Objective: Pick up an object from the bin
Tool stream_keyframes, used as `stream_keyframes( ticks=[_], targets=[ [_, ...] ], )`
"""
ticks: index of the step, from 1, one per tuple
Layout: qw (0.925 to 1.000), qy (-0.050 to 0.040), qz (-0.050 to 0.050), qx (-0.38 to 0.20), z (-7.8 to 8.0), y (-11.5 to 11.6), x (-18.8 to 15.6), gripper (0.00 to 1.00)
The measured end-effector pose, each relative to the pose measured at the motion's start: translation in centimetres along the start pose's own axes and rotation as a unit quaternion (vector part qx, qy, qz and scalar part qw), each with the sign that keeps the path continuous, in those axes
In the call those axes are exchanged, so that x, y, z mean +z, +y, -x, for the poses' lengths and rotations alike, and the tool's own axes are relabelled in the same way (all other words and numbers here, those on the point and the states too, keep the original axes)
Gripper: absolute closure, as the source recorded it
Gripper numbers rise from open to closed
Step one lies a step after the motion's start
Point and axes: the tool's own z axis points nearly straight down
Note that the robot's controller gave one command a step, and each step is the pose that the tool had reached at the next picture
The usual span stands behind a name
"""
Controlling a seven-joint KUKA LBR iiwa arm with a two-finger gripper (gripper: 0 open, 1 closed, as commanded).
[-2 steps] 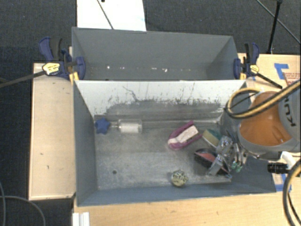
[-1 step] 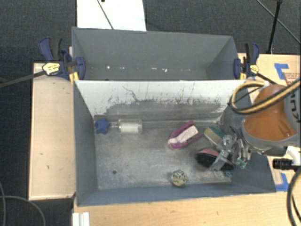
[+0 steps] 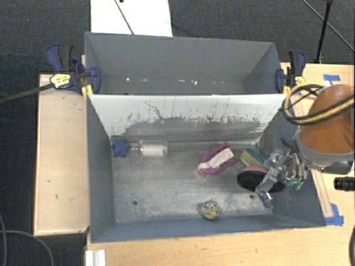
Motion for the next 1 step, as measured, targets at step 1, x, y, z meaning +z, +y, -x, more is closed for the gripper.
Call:
stream_keyframes(
  ticks=[1],
  targets=[
    [1.0, 0.0004, 0.0, -0.007, 0.11, 0.05, -3.15, 1.0]
  ],
)
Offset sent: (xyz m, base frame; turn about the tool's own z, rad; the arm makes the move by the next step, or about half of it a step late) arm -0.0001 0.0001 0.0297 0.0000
